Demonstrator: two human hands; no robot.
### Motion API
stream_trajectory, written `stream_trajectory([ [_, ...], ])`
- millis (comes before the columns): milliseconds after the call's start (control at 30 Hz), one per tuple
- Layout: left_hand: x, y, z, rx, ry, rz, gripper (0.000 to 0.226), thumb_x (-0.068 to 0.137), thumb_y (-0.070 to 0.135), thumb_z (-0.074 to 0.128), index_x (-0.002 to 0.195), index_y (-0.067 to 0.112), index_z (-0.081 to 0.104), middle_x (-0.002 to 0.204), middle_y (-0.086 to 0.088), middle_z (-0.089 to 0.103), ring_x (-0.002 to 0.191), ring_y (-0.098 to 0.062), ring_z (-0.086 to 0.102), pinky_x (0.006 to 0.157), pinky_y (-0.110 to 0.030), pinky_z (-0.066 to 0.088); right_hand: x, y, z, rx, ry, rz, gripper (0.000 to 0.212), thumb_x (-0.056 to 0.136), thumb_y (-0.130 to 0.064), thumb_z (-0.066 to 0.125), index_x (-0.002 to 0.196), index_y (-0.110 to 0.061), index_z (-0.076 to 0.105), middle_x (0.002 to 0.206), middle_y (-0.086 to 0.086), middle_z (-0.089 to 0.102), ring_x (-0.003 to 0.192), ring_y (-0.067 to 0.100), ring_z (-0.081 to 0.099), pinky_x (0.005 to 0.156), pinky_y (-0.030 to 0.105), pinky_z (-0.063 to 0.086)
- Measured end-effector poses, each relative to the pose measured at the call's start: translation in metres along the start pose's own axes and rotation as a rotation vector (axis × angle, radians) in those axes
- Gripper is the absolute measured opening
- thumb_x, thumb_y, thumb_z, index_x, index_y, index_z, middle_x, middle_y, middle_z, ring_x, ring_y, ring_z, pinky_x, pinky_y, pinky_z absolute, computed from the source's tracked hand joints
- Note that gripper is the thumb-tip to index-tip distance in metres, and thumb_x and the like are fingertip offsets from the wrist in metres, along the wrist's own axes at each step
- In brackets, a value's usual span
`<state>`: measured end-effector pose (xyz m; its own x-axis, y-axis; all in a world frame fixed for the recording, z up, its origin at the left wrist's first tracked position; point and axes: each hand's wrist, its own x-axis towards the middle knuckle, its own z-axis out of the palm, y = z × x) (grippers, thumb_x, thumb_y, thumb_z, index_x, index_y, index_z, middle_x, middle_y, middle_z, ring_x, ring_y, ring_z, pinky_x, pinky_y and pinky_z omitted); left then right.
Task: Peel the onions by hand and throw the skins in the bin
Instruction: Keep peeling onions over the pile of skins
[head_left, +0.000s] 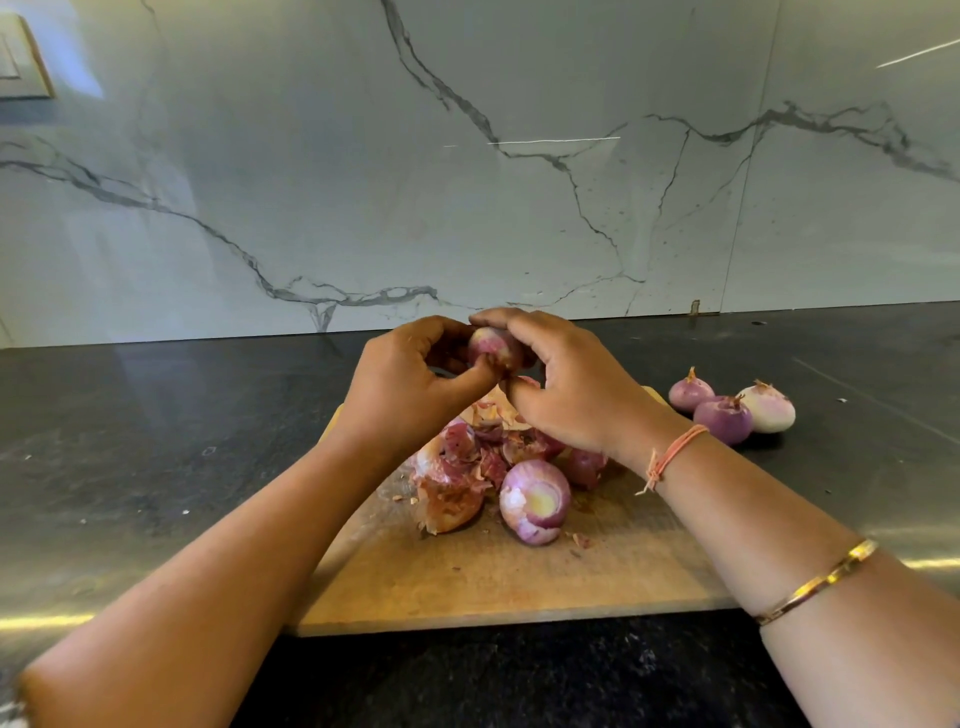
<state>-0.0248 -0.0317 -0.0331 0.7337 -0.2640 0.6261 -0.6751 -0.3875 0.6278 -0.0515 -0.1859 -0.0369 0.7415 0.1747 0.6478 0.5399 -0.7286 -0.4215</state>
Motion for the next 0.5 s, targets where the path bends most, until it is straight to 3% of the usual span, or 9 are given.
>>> stream_trajectory([
  [133,0.0016,-0.0035,0.0022,-0.053,0.016,-0.066,0.013,0.077,0.026,0.07,0.09,0.024,0.067,0.076,0.015,0.067,0.07,0.007,0.063,0.063,-0.009,0.05,-0.0019,-0.001,-0.0009,-0.017,-0.026,0.033,0.058,0.087,-0.01,0.062,0.14,-0.023,0.042,0.119,-0.003,0.054,0.114,0.017,0.047,0.097,0.025,0.039],
  [233,0.002,-0.0041,0.0042,-0.116,0.011,-0.127,0.012,0.079,0.025,0.067,0.09,0.023,0.07,0.076,0.01,0.071,0.071,0.0,0.066,0.069,-0.021,0.055,-0.0021,-0.0026,-0.0027,-0.026,-0.032,0.008,0.06,0.09,-0.014,0.062,0.144,-0.021,0.036,0.121,-0.001,0.055,0.114,0.017,0.051,0.096,0.03,0.044],
  [367,0.0013,-0.0023,0.0045,-0.126,0.009,-0.154,0.007,0.082,0.023,0.066,0.083,0.028,0.07,0.072,0.007,0.072,0.075,-0.009,0.069,0.077,-0.037,0.058,-0.0004,-0.0027,-0.0012,-0.033,-0.011,-0.018,0.047,0.089,-0.012,0.063,0.133,-0.013,0.047,0.124,0.007,0.055,0.112,0.017,0.054,0.094,0.027,0.045],
  [500,-0.0004,0.002,0.0027,-0.089,0.004,-0.13,0.016,0.083,0.022,0.064,0.076,0.035,0.068,0.07,0.003,0.072,0.075,-0.019,0.069,0.075,-0.044,0.057,0.0004,-0.0017,0.0002,-0.005,0.008,-0.007,0.043,0.088,-0.01,0.064,0.129,-0.011,0.052,0.121,0.008,0.056,0.111,0.017,0.054,0.093,0.022,0.044],
])
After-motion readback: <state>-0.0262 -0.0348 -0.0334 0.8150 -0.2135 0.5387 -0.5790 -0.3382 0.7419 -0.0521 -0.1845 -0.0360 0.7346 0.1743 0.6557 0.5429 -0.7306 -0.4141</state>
